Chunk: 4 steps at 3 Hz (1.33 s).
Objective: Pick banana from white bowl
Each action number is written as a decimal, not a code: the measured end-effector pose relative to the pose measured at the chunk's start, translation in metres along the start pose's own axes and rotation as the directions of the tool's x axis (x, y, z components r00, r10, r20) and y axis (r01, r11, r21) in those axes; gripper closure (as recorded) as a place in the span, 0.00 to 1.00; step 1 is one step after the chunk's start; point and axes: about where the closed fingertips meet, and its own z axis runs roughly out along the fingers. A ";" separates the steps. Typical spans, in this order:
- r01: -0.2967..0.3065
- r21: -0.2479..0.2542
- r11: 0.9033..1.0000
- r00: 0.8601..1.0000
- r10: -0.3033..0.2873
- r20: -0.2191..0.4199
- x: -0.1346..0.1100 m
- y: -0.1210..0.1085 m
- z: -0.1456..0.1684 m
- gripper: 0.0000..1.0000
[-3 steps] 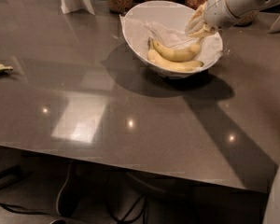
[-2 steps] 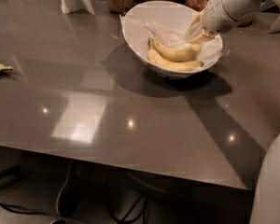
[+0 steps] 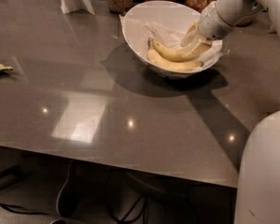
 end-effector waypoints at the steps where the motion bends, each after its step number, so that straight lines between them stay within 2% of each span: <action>1: -0.011 -0.026 1.000 1.000 0.011 -0.002 0.002 -0.001 0.004 0.37; 4: 0.012 -0.006 1.000 0.999 -0.012 -0.030 0.004 -0.012 0.014 0.39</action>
Offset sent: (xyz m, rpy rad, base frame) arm 0.0036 -0.0063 0.0053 -0.0069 0.0268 -0.0036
